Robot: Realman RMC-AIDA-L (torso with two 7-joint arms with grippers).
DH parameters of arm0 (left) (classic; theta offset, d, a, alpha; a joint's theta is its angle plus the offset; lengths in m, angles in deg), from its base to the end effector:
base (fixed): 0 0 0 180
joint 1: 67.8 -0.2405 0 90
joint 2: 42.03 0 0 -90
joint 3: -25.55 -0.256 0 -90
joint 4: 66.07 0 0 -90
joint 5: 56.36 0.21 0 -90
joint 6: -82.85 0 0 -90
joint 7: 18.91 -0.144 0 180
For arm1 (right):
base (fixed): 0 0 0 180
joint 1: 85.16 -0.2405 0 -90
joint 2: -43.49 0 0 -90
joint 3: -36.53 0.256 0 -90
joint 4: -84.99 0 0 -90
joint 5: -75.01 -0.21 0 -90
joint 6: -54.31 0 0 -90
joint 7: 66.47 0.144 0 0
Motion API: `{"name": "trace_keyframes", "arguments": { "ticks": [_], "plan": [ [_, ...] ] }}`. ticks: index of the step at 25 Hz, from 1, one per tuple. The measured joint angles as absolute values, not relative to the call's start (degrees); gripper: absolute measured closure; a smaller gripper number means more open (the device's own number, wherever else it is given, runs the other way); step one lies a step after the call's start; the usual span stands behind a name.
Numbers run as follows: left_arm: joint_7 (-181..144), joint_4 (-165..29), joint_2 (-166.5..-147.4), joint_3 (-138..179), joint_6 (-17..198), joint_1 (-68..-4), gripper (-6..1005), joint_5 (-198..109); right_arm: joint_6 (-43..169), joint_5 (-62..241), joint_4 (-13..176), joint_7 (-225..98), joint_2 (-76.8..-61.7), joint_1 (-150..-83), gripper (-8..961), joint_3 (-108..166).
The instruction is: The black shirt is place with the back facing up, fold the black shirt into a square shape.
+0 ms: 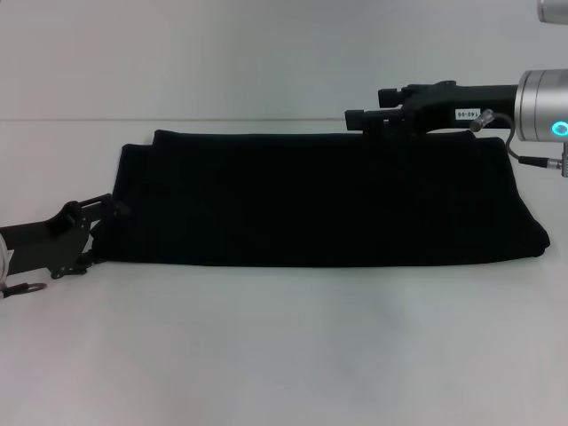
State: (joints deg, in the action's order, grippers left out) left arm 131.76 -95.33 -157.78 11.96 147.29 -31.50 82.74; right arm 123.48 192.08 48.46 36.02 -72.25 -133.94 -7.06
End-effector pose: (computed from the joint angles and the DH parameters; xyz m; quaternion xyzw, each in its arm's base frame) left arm -0.3466 0.3710 0.0287 -0.5142 -0.7876 -0.2690 0.2070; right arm 0.1762 0.4440 0.0172 -0.9173 0.2766 0.2016 0.2036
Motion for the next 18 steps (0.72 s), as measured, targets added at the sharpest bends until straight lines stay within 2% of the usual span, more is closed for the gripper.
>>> {"name": "trace_keyframes", "arguments": {
  "ticks": [4,15,18],
  "plan": [
    [131.3,-95.3,-157.84,11.9,147.3,-31.4,92,82.7,123.5,192.1,48.4,36.1,-72.26,-133.9,84,-7.1],
    [129.6,-95.3,-157.77,11.0,147.6,-31.4,173,83.1,123.5,192.1,48.3,36.1,-72.28,-133.9,84,-7.1],
    [129.4,-95.3,-157.82,11.0,147.6,-31.6,253,83.1,123.5,192.1,48.1,36.1,-72.33,-133.9,85,-7.1]
  ]
}}
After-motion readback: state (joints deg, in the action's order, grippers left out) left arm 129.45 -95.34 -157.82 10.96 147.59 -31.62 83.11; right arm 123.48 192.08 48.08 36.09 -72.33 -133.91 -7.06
